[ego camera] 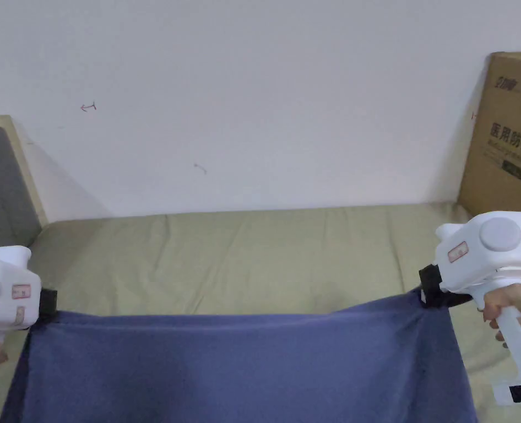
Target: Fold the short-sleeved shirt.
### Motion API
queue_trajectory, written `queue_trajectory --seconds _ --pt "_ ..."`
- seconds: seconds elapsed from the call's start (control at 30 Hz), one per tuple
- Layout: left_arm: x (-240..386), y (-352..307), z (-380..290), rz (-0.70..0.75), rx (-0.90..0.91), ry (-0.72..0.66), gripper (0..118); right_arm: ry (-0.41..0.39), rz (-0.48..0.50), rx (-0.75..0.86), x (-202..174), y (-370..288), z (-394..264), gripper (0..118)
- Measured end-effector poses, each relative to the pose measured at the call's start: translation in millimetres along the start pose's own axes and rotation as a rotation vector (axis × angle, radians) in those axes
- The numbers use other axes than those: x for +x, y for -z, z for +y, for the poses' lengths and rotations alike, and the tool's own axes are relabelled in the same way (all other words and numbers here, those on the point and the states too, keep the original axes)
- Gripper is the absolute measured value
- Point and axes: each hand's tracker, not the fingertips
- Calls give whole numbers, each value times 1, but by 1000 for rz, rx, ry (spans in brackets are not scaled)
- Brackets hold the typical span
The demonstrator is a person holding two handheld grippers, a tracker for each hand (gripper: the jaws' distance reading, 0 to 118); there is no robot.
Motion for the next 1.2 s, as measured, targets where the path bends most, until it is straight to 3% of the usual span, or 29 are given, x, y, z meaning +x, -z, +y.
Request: queue_trajectory --seconds 0.17,0.3,0.8,0.87,0.97,1.03,1.2 --pt "7 -71 50 40 138 56 4 -31 -16 153 -12 -81 34 1" --pt "8 -106 97 15 215 -17 4 -3 -35 220 -15 -128 69 1" --pt "29 -148 265 127 447 56 3 90 -84 463 -39 -247 213 1" --pt "30 -156 274 116 493 9 3 136 -69 504 -41 -266 224 1" --pt "36 -156 283 168 478 87 3 112 -80 525 -47 -286 224 1" --pt "37 -152 278 164 486 66 3 82 -91 515 -48 -287 219 1" --pt "45 -104 239 181 398 94 3 80 -76 443 -43 -251 190 1"
